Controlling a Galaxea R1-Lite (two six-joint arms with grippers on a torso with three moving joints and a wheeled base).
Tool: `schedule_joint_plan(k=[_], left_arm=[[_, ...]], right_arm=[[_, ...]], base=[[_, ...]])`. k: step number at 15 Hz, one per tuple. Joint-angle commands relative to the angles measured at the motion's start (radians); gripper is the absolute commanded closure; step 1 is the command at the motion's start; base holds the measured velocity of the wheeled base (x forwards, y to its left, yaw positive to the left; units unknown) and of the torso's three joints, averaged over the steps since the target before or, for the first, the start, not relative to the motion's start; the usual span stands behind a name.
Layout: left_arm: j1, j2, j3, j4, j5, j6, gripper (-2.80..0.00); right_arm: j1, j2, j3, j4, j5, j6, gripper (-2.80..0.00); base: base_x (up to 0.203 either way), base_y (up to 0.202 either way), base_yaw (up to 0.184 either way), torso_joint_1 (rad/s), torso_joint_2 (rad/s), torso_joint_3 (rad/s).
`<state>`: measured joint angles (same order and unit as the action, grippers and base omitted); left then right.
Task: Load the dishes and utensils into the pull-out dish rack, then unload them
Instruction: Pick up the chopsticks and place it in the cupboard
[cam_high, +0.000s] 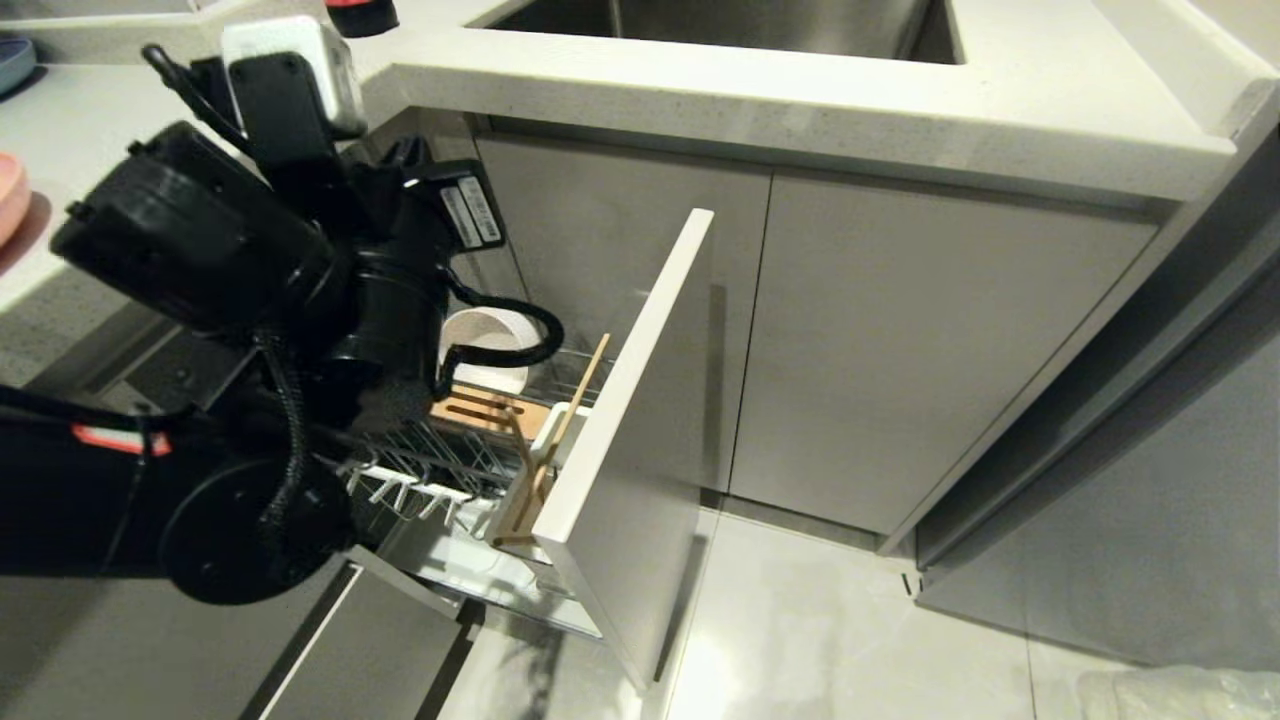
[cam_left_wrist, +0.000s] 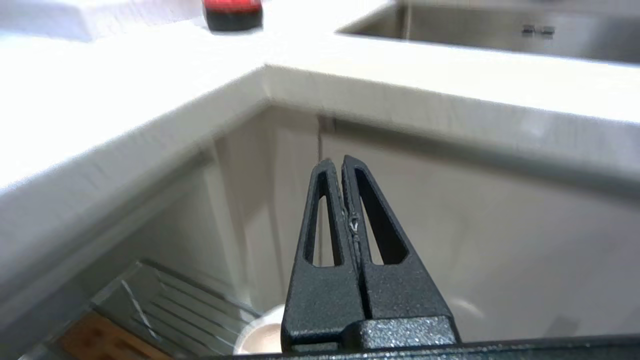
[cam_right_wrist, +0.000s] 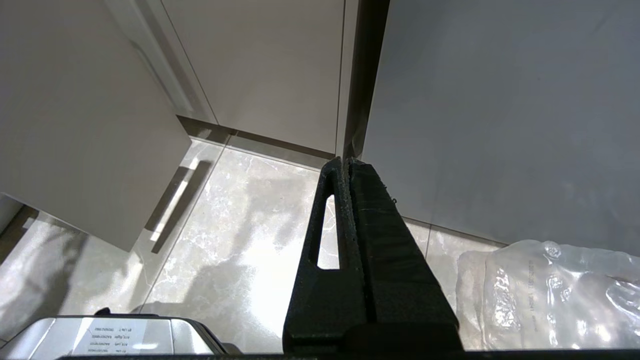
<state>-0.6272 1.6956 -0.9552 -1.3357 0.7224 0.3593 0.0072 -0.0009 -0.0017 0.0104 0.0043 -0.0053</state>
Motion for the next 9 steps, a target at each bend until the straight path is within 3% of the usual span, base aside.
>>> schedule_joint_plan(k=[1, 6, 9], left_arm=[[0.0, -0.091, -0.047, 0.09, 0.006, 0.002, 0.0], [0.004, -0.273, -0.216, 0.422, 0.035, 0.004, 0.0], [0.062, -0.347, -0.313, 0.593, 0.04, 0.003, 0.0]], right_arm=[[0.0, -0.001, 0.0, 0.0, 0.0, -0.001, 0.0], [0.0, -0.001, 0.0, 0.0, 0.0, -0.001, 0.0], [0.0, -0.001, 0.0, 0.0, 0.0, -0.001, 0.0]], base=[[0.0, 0.0, 0.0, 0.0, 0.0, 0.0], [0.0, 0.0, 0.0, 0.0, 0.0, 0.0], [0.0, 0.0, 0.0, 0.0, 0.0, 0.0]])
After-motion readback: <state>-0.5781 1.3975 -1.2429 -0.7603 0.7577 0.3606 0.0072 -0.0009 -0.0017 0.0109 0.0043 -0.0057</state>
